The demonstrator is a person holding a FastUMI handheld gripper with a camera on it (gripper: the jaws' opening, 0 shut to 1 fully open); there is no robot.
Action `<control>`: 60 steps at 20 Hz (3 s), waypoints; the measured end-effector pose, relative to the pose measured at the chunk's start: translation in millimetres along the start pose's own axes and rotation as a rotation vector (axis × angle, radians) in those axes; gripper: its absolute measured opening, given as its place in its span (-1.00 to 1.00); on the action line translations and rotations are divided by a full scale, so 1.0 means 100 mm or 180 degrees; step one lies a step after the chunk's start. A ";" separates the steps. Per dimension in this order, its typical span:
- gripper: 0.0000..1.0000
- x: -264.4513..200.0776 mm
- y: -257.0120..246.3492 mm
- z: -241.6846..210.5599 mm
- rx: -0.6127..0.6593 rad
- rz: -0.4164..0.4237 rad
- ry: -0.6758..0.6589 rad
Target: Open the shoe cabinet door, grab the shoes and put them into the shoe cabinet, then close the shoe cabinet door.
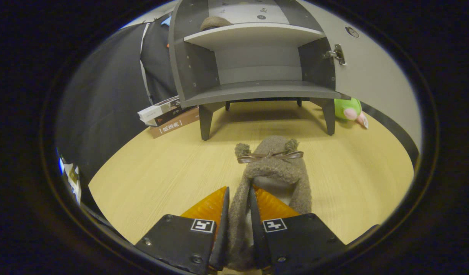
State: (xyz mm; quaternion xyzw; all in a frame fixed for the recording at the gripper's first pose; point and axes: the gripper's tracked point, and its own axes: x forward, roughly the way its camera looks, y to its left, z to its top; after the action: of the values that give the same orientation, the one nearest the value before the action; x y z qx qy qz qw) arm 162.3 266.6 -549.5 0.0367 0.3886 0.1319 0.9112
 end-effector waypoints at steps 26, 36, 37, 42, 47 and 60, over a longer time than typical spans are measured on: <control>-0.76 -2.52 0.59 2.19 -0.0377 0.0388 -0.1737; -0.77 -3.29 0.42 3.57 -0.0745 -0.0109 -0.2296; -0.77 -3.33 0.39 3.70 -0.0748 -0.0170 -0.2322; -0.76 -3.30 0.27 4.26 -0.0565 -0.0227 -0.2242; -0.77 -3.02 0.36 4.80 -0.0838 -0.0569 -0.2256; -0.76 -1.07 0.08 5.14 -0.1219 -0.0804 -0.1555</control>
State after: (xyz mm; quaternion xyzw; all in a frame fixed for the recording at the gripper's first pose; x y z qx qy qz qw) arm 458.6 263.7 -116.6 -0.1530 0.1283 0.0759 0.9769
